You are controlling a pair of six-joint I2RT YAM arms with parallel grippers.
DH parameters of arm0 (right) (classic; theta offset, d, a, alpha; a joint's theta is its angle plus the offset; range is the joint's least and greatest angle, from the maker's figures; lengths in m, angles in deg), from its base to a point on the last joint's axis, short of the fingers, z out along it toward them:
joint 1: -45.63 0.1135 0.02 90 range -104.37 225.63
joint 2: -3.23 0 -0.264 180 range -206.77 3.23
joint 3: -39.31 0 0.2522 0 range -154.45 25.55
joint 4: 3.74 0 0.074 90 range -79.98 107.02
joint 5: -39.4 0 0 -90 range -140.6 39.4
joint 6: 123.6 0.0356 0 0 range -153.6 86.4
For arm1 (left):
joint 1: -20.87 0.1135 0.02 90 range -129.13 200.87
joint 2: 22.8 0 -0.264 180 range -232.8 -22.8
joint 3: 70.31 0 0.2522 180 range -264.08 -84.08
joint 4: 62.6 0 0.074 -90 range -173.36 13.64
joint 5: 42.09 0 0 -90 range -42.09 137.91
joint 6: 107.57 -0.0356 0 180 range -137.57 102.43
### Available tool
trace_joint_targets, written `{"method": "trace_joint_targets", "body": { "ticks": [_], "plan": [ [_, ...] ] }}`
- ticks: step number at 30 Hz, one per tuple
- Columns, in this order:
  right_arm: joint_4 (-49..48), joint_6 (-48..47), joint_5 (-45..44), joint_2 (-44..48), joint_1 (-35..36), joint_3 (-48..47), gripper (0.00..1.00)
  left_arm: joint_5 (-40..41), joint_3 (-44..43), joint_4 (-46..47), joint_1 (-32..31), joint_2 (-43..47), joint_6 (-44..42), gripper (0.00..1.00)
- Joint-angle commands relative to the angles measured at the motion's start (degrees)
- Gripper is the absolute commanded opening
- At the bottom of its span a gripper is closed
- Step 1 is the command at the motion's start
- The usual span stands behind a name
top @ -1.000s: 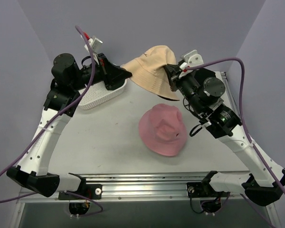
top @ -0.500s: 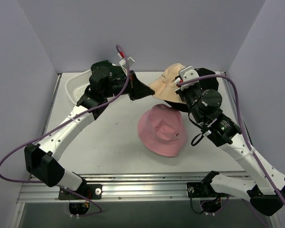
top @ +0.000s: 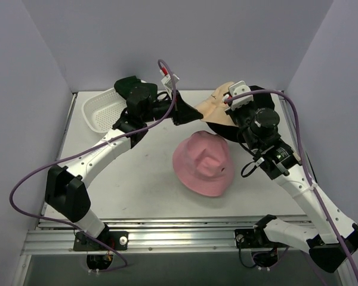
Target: Stack the hats
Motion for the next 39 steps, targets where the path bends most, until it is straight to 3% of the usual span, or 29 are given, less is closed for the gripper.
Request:
{"method": "trace_joint_targets", "body": {
  "ticks": [1,24,39],
  "plan": [
    [-6.0,-1.0,-0.2,-0.1,-1.3,-1.4,0.00,-1.1,-3.4,1.5,-0.2,-0.5,-0.5,0.02],
    [8.7,10.8,3.7,8.4,2.5,4.4,0.00,-0.4,13.8,3.7,-1.6,7.5,-5.3,0.02],
    [8.6,21.6,9.1,15.1,3.8,12.8,0.03,1.0,27.7,11.6,-3.5,13.7,-4.2,0.02]
  ]
}}
